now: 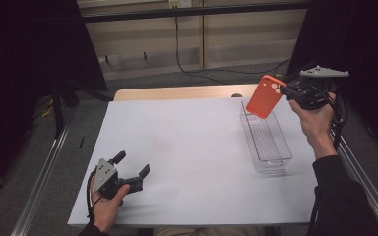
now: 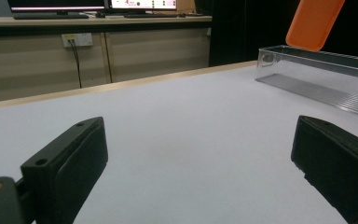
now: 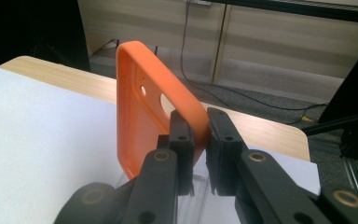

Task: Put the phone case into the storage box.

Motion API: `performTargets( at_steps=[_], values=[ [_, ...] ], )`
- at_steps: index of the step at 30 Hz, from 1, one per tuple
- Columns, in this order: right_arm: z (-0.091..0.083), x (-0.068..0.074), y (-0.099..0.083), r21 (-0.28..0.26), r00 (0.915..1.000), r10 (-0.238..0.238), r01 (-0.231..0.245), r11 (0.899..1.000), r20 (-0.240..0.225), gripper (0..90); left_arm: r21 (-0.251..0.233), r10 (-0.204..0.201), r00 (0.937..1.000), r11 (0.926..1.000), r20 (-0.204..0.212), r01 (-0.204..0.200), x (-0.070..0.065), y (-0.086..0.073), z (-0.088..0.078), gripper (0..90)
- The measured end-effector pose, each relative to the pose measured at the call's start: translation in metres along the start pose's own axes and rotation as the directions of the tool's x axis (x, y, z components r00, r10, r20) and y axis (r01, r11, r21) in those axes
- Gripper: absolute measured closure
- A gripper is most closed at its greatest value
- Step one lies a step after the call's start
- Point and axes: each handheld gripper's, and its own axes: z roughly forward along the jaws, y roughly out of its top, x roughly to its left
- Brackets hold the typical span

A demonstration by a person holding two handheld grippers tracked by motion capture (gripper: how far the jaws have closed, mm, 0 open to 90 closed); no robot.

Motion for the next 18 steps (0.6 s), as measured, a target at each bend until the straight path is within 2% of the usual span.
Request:
performTargets(
  at_steps=[10,18],
  values=[
    [0.014,-0.002,-0.002,0.030,0.9996,-0.028,0.028,0.999,-0.001,81.7,-0.001,-0.002,1.0000,1.0000,0.002,0.002,0.000,0.000,0.000,3.6],
    [0.026,-0.011,-0.006,0.047,0.9997,-0.023,0.023,0.999,0.006,81.7,-0.002,-0.003,1.0000,1.0000,0.000,0.003,0.000,0.000,0.000,3.6]
  ],
)
